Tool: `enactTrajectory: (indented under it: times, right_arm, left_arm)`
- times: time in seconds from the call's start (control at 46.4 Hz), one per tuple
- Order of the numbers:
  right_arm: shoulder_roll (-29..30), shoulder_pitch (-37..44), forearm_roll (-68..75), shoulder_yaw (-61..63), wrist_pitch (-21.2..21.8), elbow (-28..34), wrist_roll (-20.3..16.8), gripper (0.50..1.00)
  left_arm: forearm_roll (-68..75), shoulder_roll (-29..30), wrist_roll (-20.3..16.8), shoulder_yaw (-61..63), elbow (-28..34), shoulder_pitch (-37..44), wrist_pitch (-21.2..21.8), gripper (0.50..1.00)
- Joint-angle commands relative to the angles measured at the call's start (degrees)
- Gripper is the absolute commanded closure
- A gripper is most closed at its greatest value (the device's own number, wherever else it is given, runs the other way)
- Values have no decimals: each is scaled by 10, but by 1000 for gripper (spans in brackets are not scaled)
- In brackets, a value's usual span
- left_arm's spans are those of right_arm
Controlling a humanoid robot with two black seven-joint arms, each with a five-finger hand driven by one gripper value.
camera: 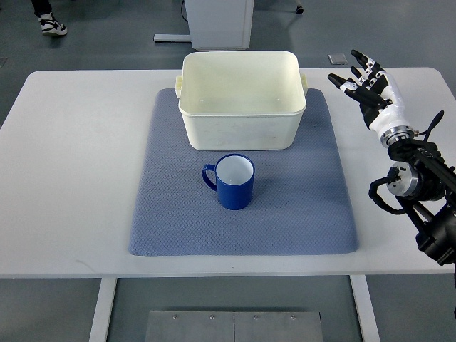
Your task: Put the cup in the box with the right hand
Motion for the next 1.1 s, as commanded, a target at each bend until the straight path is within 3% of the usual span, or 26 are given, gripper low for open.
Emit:
enactTrajectory:
  times: [0.0, 0.948, 1.077]
  right_arm:
    - [-1, 1, 5, 0, 0, -1, 1, 500]
    - [-21, 7, 13, -5, 2, 1, 1, 500]
    - [-29, 14, 13, -4, 26, 5, 0, 500]
  left_arm:
    - [-1, 0, 0, 0, 0, 1, 0, 500]
    - [-1, 0, 0, -1, 0, 0, 0, 500]
    - [0, 0, 0, -1, 0, 1, 0, 500]
